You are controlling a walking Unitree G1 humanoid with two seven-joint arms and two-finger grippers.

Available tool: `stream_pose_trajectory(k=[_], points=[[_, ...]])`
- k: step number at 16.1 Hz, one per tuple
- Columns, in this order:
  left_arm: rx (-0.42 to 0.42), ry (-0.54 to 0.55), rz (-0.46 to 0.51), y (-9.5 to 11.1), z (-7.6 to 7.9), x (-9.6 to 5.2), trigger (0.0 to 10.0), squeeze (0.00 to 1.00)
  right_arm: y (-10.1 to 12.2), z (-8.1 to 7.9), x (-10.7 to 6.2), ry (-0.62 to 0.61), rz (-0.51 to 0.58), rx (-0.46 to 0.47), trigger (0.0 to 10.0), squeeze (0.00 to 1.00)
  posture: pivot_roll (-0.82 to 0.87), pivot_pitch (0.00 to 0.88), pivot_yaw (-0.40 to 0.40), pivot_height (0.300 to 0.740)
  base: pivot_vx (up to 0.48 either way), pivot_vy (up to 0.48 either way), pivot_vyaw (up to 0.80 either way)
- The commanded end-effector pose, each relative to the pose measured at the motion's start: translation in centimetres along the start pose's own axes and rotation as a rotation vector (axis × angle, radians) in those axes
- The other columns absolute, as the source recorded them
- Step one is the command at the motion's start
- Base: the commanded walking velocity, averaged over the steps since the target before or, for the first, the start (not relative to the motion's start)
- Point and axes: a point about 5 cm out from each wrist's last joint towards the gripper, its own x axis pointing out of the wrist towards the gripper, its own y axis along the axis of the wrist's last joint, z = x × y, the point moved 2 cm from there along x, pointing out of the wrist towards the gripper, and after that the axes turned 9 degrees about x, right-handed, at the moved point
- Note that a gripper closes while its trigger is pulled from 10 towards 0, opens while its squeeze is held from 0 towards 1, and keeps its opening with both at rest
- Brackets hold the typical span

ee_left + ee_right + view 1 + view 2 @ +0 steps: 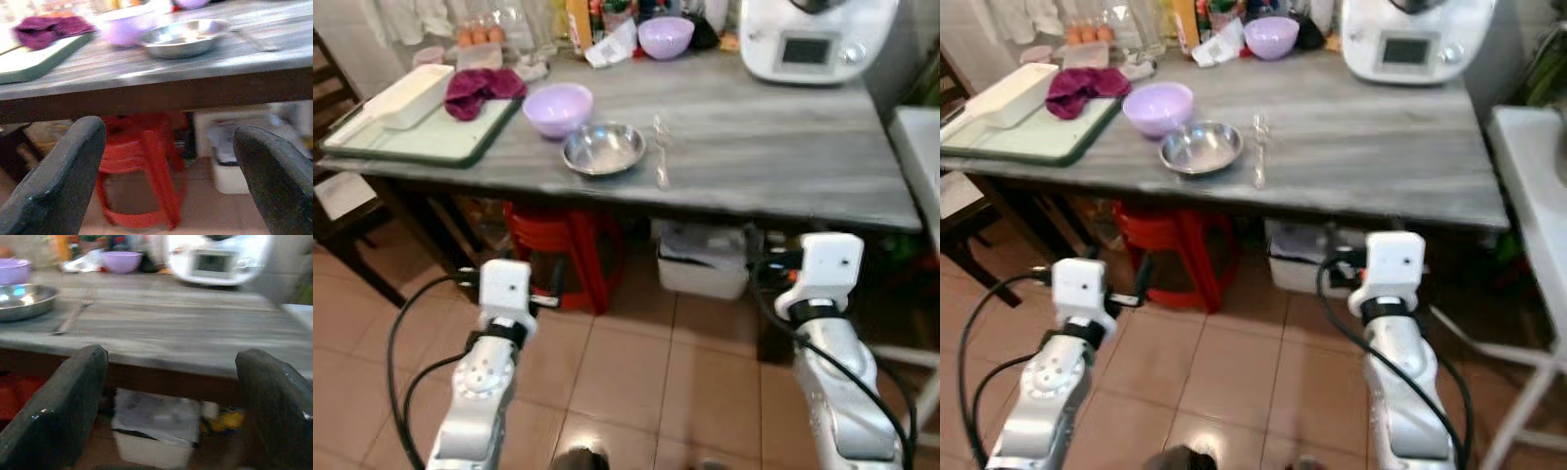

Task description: Setting the table

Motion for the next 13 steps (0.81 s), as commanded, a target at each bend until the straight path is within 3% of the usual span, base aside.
stream_pose_trajectory(k=[1, 6, 10, 13], points=[[0.020, 0.002, -0.004, -0.03, -0.46, -0.07, 10.0, 0.00, -0.27, -0.35, 0.04, -0.001, -0.012, 0.027, 10.0, 0.00, -0.14, 0.126, 0.071, 0.740, -0.349, 0.000, 0.00], [0.023, -0.004, -0.007, -0.07, -0.40, -0.22, 10.0, 0.00, -0.63, -0.25, 0.08, -0.034, -0.017, 0.031, 10.0, 0.00, -0.14, 0.130, 0.075, 0.740, -0.346, 0.000, 0.00], [-0.039, -0.071, 0.040, 0.57, -0.22, -0.20, 10.0, 0.00, -0.79, -0.69, 0.02, -0.022, -0.032, 0.031, 10.0, 0.00, -0.14, 0.130, 0.079, 0.740, 0.000, 0.000, 0.00], [-0.028, -0.083, 0.047, 0.81, 0.12, -0.12, 10.0, 0.00, -0.67, -0.70, 0.20, -0.021, -0.026, 0.040, 10.0, 0.00, -0.14, 0.128, 0.080, 0.740, 0.000, 0.000, 0.00]])
